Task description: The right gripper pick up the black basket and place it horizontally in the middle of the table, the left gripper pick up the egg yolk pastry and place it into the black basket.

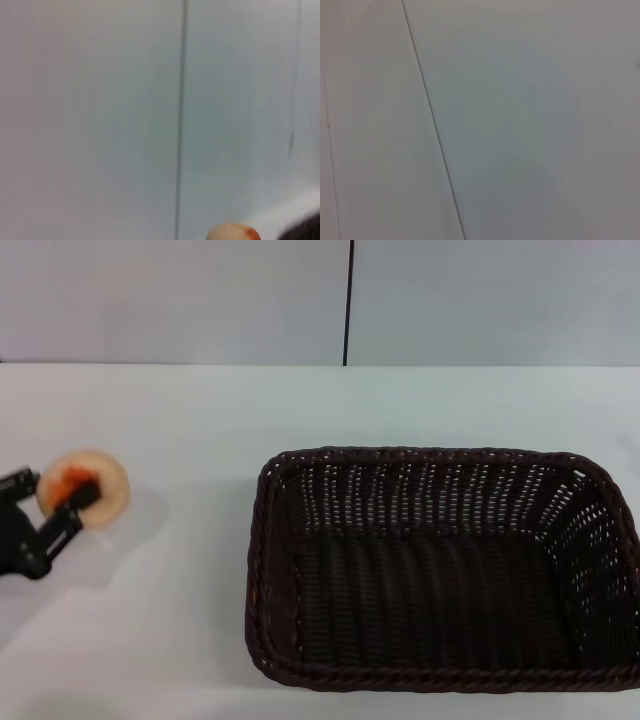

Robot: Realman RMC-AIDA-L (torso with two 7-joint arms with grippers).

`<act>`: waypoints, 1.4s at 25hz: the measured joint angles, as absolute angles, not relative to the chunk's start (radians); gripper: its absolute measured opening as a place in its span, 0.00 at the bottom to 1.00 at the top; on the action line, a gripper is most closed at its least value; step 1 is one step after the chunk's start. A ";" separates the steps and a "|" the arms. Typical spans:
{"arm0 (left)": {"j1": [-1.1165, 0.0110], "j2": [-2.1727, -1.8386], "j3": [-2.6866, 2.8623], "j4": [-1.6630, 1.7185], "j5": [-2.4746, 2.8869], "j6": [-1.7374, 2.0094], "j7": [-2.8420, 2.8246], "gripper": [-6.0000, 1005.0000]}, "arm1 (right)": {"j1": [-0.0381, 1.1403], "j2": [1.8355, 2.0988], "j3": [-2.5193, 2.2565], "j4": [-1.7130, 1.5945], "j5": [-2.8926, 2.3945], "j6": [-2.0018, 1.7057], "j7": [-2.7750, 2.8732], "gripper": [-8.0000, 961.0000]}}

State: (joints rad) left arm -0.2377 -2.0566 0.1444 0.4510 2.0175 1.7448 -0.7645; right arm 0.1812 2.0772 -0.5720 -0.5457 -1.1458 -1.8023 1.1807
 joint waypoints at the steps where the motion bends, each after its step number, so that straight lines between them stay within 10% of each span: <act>1: -0.246 -2.057 0.142 0.452 1.999 1.792 -0.764 0.35 | 0.179 2.077 -0.571 -0.543 -1.146 -1.804 1.179 0.75; 12: -0.414 -2.071 0.350 0.253 1.968 1.956 -0.697 0.27 | 0.184 2.078 -0.563 -0.476 -1.146 -1.867 1.149 0.75; 25: -0.457 -2.070 0.400 0.107 1.962 1.831 -0.625 0.61 | 0.190 2.080 -0.573 -0.453 -1.152 -1.877 1.076 0.75; 35: -0.263 -2.067 -0.048 0.095 1.874 1.751 -0.435 0.82 | 0.241 2.080 -0.402 -0.184 -1.143 -1.858 0.823 0.75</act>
State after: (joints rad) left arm -0.2633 -2.0665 -0.0482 0.0948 1.8737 1.7508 -0.4352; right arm 0.2414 2.0801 -0.4021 -0.1838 -1.1428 -1.8583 0.8230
